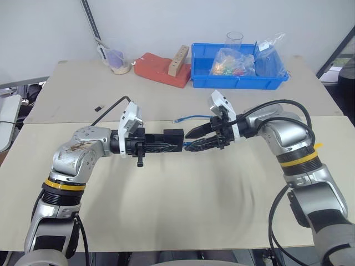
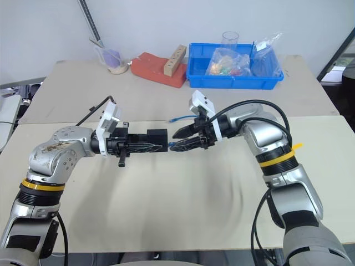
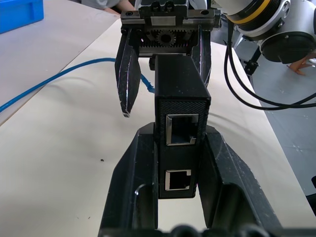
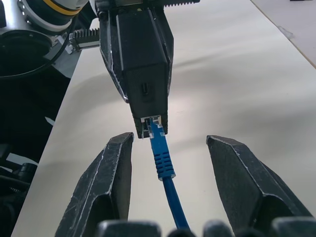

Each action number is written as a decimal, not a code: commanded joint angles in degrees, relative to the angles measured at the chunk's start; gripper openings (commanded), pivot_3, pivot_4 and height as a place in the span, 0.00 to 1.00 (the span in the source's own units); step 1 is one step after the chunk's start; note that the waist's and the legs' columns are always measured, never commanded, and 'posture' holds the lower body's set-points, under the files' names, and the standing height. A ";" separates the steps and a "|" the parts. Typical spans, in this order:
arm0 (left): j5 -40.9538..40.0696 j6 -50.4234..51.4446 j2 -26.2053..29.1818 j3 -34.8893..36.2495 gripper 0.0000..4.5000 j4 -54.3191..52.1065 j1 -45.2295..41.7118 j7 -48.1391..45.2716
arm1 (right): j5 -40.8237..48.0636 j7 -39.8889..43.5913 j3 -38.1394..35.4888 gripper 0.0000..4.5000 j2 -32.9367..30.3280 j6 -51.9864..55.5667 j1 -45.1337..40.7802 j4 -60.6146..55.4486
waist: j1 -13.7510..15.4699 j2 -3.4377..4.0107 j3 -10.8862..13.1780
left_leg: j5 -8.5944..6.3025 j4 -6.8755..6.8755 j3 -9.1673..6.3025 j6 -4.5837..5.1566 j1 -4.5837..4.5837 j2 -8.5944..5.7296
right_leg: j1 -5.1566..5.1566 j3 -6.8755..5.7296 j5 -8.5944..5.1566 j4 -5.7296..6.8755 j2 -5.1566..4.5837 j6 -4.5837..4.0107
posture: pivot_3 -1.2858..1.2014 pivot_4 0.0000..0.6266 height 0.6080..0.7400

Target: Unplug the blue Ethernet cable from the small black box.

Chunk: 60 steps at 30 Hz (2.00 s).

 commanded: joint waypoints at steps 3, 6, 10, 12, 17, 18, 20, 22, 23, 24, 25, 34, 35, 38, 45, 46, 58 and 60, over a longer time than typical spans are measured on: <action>-0.78 -0.57 0.24 0.23 0.12 -2.26 -1.66 -0.75 | 0.22 1.14 -1.12 0.59 0.36 -0.87 -1.72 -0.11 | -0.01 0.00 0.00 | 0.00 0.00 0.00 0.00 0.00 0.00 | 0.00 0.00 0.00 0.00 0.00 0.00 | 0.52 0.24 1.00; -0.84 -0.50 0.09 0.22 0.12 -2.33 -1.69 -0.74 | 0.05 1.38 -1.10 0.41 0.44 -0.96 -1.81 0.05 | 0.00 0.00 0.00 | 0.00 0.00 0.00 0.00 0.00 0.00 | 0.00 0.00 0.00 0.00 0.00 0.00 | 0.52 0.24 1.00; -0.88 -0.50 -0.20 0.02 0.12 -2.32 -1.93 -0.72 | -0.04 1.83 -1.07 0.09 0.66 -1.12 -1.95 0.26 | 0.00 0.00 0.00 | 0.00 0.00 0.00 0.00 0.00 0.00 | 0.00 0.00 0.00 0.00 0.00 0.00 | 0.52 0.24 1.00; -0.94 -0.52 -0.22 0.02 0.12 -2.36 -1.96 -0.72 | -0.18 2.25 -0.91 0.01 0.68 -1.19 -1.88 0.17 | 0.00 0.00 0.00 | 0.00 0.00 0.00 0.00 0.00 0.00 | 0.00 0.00 0.00 0.00 0.00 0.00 | 0.52 0.24 1.00; -1.47 -0.24 -0.14 0.45 0.12 -3.20 -1.43 -0.50 | -0.57 3.81 -0.60 0.01 0.26 -2.02 -1.45 0.08 | 0.00 0.00 0.00 | 0.00 0.00 0.00 0.00 0.00 0.00 | 0.00 0.00 0.00 0.00 0.00 0.00 | 0.52 0.24 1.00; -1.53 -0.20 -0.13 0.47 0.12 -3.38 -1.30 -0.46 | -0.62 4.11 -0.61 0.01 0.18 -2.16 -1.40 0.06 | 0.00 0.00 0.00 | 0.00 0.00 0.00 0.00 0.00 0.00 | 0.00 0.00 0.00 0.00 0.00 0.00 | 0.52 0.24 1.00; -1.55 -0.20 -0.16 0.52 0.12 -3.59 -1.10 -0.36 | -0.75 4.32 -0.71 0.01 0.13 -2.32 -1.38 0.20 | 0.00 0.00 0.00 | 0.00 0.00 0.00 0.00 0.00 0.00 | 0.00 0.00 0.00 0.00 0.00 0.00 | 0.52 0.24 1.00; -1.36 -0.32 0.00 0.65 0.12 -3.73 -0.72 -0.22 | -1.63 4.81 -0.41 0.01 -0.55 -3.58 -1.07 0.03 | 0.00 0.00 0.00 | 0.00 0.00 0.00 0.00 0.00 0.00 | 0.00 0.00 0.00 0.00 0.00 0.00 | 0.52 0.24 1.00; -1.37 -0.24 0.45 1.03 0.12 -3.94 -0.32 -0.18 | -1.74 4.91 -0.60 0.01 -1.05 -3.57 -0.89 -0.10 | 0.00 0.00 0.00 | 0.00 0.00 0.00 0.00 0.00 0.00 | 0.00 0.00 0.00 0.00 0.00 0.00 | 0.52 0.24 1.00; -1.46 -0.08 1.11 1.63 0.12 -4.27 0.21 -0.16 | -1.77 5.07 -0.99 0.01 -1.86 -3.52 -0.60 -0.28 | 0.00 0.00 0.00 | 0.00 0.00 0.00 0.00 0.00 0.00 | 0.00 0.00 0.00 0.00 0.00 0.00 | 0.52 0.24 1.00; -1.55 0.04 1.56 2.04 0.12 -4.51 0.56 -0.14 | -1.70 5.15 -1.30 0.01 -2.39 -3.38 -0.42 -0.38 | 0.00 0.00 0.00 | 0.00 0.00 0.00 0.00 0.00 0.00 | 0.00 0.00 0.00 0.00 0.00 0.00 | 0.52 0.24 1.00; -4.65 1.54 7.67 7.92 0.12 -7.47 6.69 0.71 | -2.42 4.66 -3.33 0.01 -9.03 -4.31 4.28 -0.24 | 0.34 0.01 0.01 | 0.00 -0.02 -0.01 0.01 0.02 -0.02 | 0.00 -0.01 0.00 -0.07 -0.04 0.00 | 0.52 0.24 1.00; -4.72 1.39 7.94 8.13 0.12 -7.62 7.17 0.85 | -2.42 4.40 -3.42 0.01 -9.12 -4.32 4.62 -0.11 | 0.36 0.01 0.01 | 0.00 -0.02 -0.01 0.01 0.02 -0.03 | 0.00 -0.01 0.00 -0.15 -0.06 0.00 | 0.52 0.24 1.00; -4.88 1.28 8.20 8.50 0.12 -7.80 7.64 1.19 | -2.50 4.37 -3.64 0.01 -9.01 -4.14 4.91 -0.18 | 0.02 0.01 0.01 | 0.00 -0.01 0.04 0.01 0.02 0.00 | 0.01 0.02 0.00 -0.15 -0.03 0.00 | 0.52 0.24 1.00; -4.73 0.40 8.47 9.10 0.12 -7.88 8.35 2.56 | -4.14 2.52 -3.68 0.01 -8.00 -6.25 5.66 0.23 | 0.02 0.01 0.01 | -0.01 -0.04 0.02 0.02 0.00 0.02 | -0.01 0.01 0.00 -0.13 -0.01 0.00 | 0.52 0.24 1.00; -4.46 -0.01 8.37 9.35 0.12 -7.81 8.79 3.00 | -4.81 1.23 -3.74 0.01 -7.56 -7.16 5.98 0.47 | 0.01 0.01 0.01 | -0.01 -0.04 0.03 0.02 0.01 0.02 | -0.01 0.01 0.00 -0.13 -0.01 0.00 | 0.52 0.24 1.00; 1.52 -9.24 3.18 9.71 0.12 -9.29 16.91 12.04 | -16.05 -11.81 -2.40 0.26 -4.58 -24.75 18.77 -2.02 | 0.39 0.01 0.01 | -0.01 -0.02 0.06 0.01 -0.02 0.00 | -0.02 0.06 0.00 -0.13 -0.06 0.00 | 0.52 0.24 1.00; 1.54 -9.40 2.53 9.90 0.12 -9.60 17.10 13.21 | -15.52 -11.65 -2.99 0.44 -4.74 -23.91 19.45 -4.01 | 0.29 0.01 0.01 | -0.01 -0.02 0.07 0.01 -0.01 0.01 | -0.02 0.07 0.00 -0.11 -0.05 0.00 | 0.52 0.24 1.00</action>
